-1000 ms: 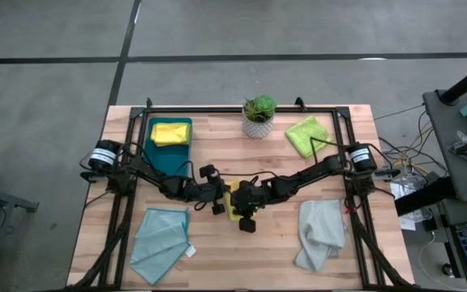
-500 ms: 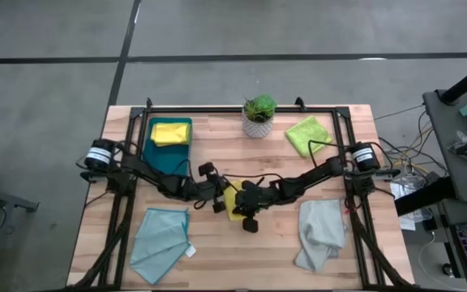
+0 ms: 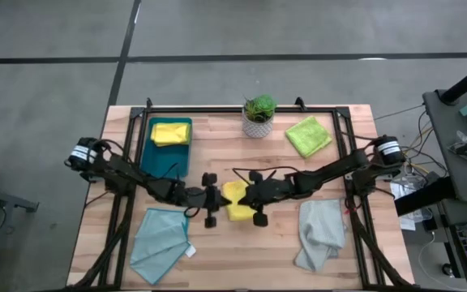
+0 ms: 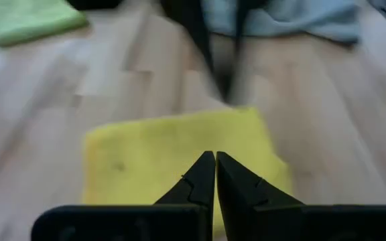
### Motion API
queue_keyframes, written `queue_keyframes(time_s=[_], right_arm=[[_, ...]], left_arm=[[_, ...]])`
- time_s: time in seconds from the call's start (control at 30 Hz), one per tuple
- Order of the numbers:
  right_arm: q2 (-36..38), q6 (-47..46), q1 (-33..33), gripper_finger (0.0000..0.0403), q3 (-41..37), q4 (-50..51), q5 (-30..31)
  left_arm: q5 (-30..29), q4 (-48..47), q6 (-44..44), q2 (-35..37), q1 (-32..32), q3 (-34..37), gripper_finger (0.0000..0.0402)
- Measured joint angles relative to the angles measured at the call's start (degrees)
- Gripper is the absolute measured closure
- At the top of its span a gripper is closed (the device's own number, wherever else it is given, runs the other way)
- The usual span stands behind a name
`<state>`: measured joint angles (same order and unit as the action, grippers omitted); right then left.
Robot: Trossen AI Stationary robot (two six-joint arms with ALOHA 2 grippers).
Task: Fold microfiber towels
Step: Fold the yellow towel
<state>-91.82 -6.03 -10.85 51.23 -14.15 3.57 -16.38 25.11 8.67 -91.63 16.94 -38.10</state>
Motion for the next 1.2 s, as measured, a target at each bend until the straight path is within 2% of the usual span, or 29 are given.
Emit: queue_keyframes(time_s=[0.17,0.57,0.8,0.9,1.03,1.2], right_arm=[[0.7,1.7,1.6,0.0394,-4.5,-5.3,2.0],[-11.3,4.0,4.8,0.0394,-4.5,-27.8,1.4],[-17.0,5.6,7.4,0.0394,-1.5,-28.9,-1.0],[-19.0,5.7,8.1,0.0394,-0.6,-28.9,-1.2],[-21.3,5.5,8.9,0.0394,0.0,-28.8,-1.2],[-22.8,3.6,10.0,0.0394,-0.5,-29.2,-1.5]], left_arm=[[0.4,4.0,1.6,-1.4,3.7,-0.5,0.0401],[-4.0,7.5,4.5,-7.6,4.5,-3.1,0.0401],[-5.0,8.4,4.5,-12.5,4.2,-4.8,0.0402],[-4.4,13.5,5.3,-15.5,4.0,-4.7,0.0402],[-0.8,15.0,9.1,-18.4,3.3,-4.5,0.0402],[3.8,15.2,15.2,-18.7,2.5,-3.1,0.0402]])
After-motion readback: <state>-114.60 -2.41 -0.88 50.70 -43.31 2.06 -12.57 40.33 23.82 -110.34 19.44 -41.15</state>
